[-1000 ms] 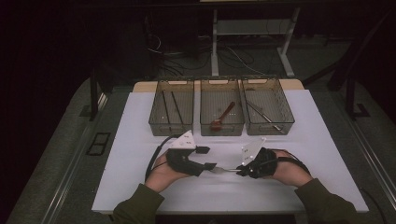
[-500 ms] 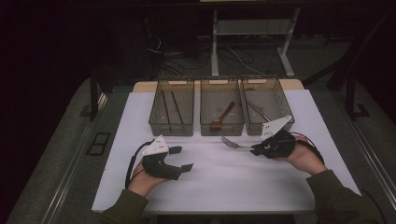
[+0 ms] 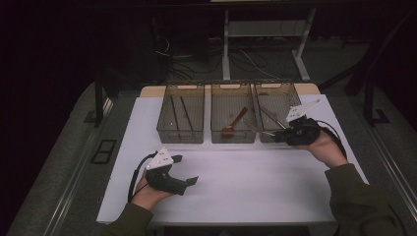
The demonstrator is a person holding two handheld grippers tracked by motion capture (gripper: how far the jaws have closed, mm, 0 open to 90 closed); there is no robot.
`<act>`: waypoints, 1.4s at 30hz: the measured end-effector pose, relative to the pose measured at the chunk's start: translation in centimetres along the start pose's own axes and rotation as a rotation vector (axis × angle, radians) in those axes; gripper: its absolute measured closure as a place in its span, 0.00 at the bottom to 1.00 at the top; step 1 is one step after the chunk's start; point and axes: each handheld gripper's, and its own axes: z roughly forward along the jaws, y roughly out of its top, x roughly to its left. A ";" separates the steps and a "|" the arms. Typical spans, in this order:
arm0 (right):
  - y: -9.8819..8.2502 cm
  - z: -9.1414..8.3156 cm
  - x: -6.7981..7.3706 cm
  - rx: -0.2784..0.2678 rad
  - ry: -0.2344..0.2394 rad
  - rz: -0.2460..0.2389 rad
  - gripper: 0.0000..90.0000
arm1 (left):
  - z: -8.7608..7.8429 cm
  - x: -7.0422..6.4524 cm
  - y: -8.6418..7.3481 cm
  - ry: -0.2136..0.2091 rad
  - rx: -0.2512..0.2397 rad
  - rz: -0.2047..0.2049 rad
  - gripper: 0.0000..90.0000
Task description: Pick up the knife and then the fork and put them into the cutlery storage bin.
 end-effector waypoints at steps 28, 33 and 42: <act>1.2 1.7 -9.9 0.054 -0.259 0.337 0.90 | 0.1 0.0 -0.3 -0.004 0.032 0.041 0.00; 0.9 3.4 -10.4 0.109 -0.274 0.374 0.90 | 0.1 0.0 -0.2 -0.007 0.030 0.038 0.00; 0.8 5.4 -10.2 0.170 -0.284 0.377 0.88 | -0.1 0.0 -0.2 -0.008 0.028 0.041 0.00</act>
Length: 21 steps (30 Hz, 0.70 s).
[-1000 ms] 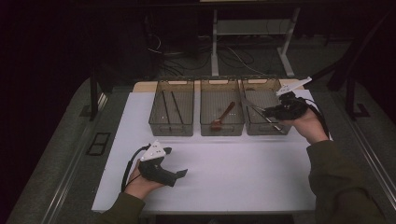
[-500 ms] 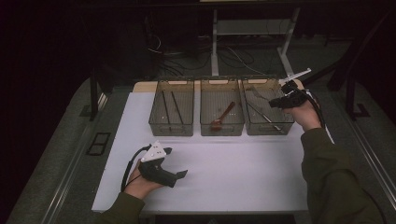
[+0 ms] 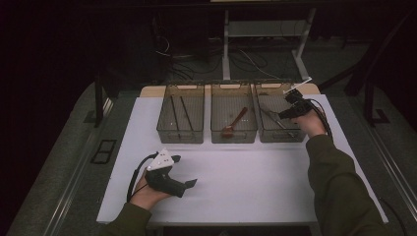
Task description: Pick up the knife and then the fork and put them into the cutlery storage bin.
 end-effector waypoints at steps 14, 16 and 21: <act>-0.4 -2.1 -0.3 -0.141 0.063 0.049 0.56 | -0.1 0.1 0.0 -0.001 0.000 -0.003 0.00; -0.6 -2.6 -0.3 -0.165 0.055 0.049 0.50 | -0.1 0.1 0.0 -0.001 0.000 -0.004 0.00; -1.3 -3.9 0.0 -0.242 0.063 0.053 0.42 | 0.0 0.1 -0.1 -0.002 -0.003 -0.011 0.00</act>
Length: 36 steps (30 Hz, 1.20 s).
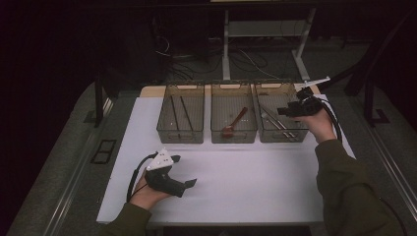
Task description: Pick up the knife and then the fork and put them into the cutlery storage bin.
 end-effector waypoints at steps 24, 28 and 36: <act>-4.6 -5.0 5.5 -0.173 0.083 -0.116 0.26 | -0.2 0.2 -0.1 0.004 -0.011 -0.008 0.00; -5.7 -5.4 6.1 -0.183 0.104 -0.122 0.24 | -0.1 0.1 -0.1 0.002 -0.013 -0.008 0.00; -8.0 -5.7 7.1 -0.179 0.135 -0.129 0.21 | -0.1 0.1 -0.1 -0.002 -0.014 -0.006 0.00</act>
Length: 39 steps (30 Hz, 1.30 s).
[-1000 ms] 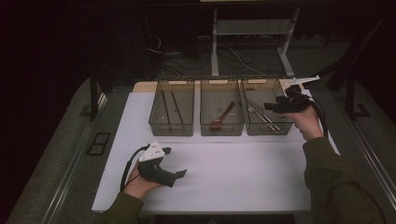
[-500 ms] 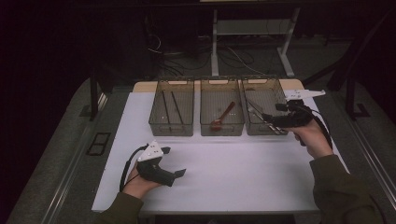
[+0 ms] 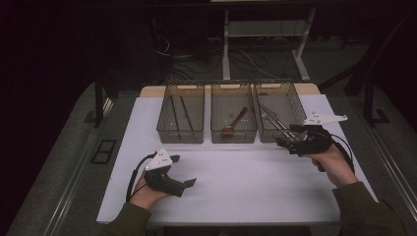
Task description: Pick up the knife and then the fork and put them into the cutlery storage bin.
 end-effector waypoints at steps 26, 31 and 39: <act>-6.6 -1.9 2.4 -0.037 0.025 -0.003 0.18 | 0.1 -0.3 0.1 -0.010 -0.003 0.008 0.00; -7.9 -2.2 2.8 -0.031 0.023 0.015 0.15 | 0.0 -0.3 0.1 -0.014 0.001 0.014 0.00; -9.1 -2.6 2.9 -0.044 -0.004 0.030 0.15 | 0.1 -0.3 0.1 -0.017 0.000 0.017 0.00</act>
